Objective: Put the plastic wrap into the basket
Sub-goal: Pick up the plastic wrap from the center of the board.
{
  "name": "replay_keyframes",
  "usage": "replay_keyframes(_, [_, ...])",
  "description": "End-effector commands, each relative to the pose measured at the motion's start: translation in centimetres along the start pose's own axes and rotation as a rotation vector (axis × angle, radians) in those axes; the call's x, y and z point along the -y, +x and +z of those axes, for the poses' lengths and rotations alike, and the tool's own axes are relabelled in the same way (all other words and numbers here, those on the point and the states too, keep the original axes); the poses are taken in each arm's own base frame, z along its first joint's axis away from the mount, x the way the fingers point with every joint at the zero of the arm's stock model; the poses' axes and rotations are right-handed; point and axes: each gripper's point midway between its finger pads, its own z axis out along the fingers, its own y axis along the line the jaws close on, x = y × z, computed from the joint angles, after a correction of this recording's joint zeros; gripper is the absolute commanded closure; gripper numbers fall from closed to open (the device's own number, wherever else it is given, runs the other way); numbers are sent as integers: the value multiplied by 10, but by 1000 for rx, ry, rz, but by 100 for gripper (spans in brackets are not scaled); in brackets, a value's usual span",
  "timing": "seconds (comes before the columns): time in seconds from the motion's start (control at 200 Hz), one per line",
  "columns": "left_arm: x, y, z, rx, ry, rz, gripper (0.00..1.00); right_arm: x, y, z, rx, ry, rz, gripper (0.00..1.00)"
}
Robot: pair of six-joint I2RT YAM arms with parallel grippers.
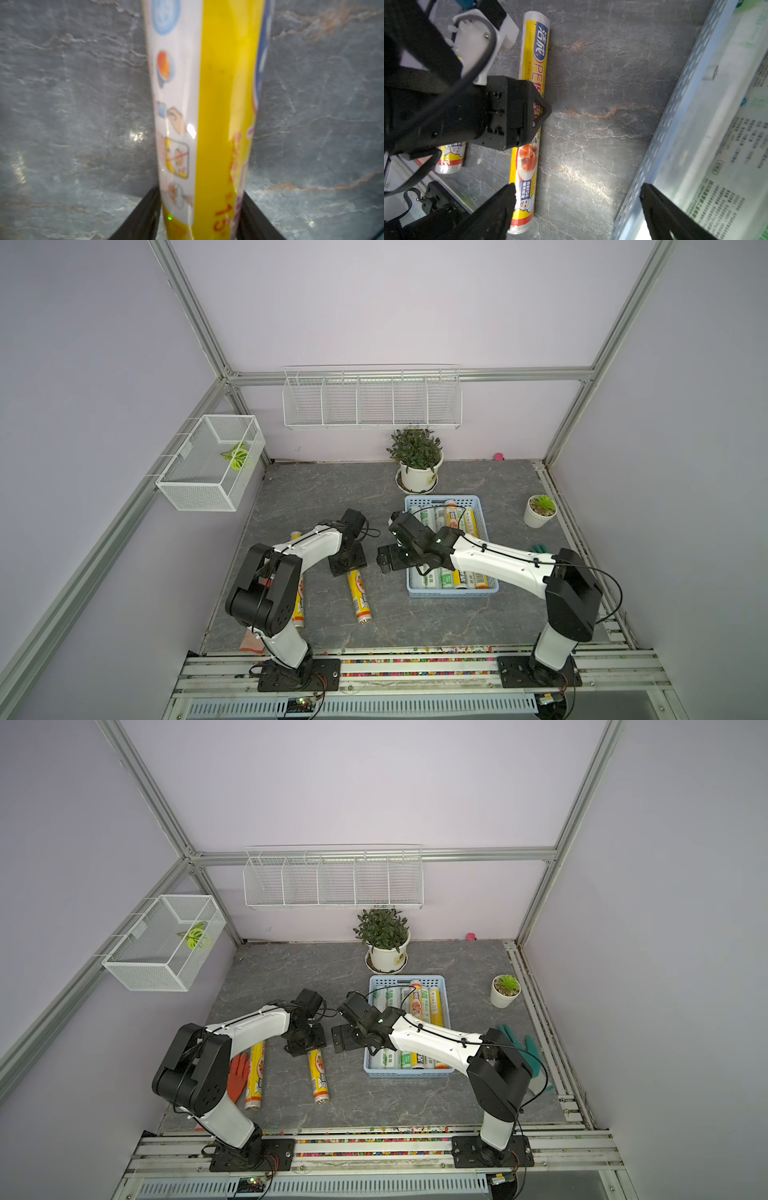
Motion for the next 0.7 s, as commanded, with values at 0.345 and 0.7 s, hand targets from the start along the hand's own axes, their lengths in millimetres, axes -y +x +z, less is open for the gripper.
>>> replay_keyframes(0.345, [0,-11,-21,56,-38,17,74,15,0,-11,36,49,17,2])
replay_keyframes(0.7, [39,-37,-113,261,201,62,84,31,-14,-37,159,91,38,2])
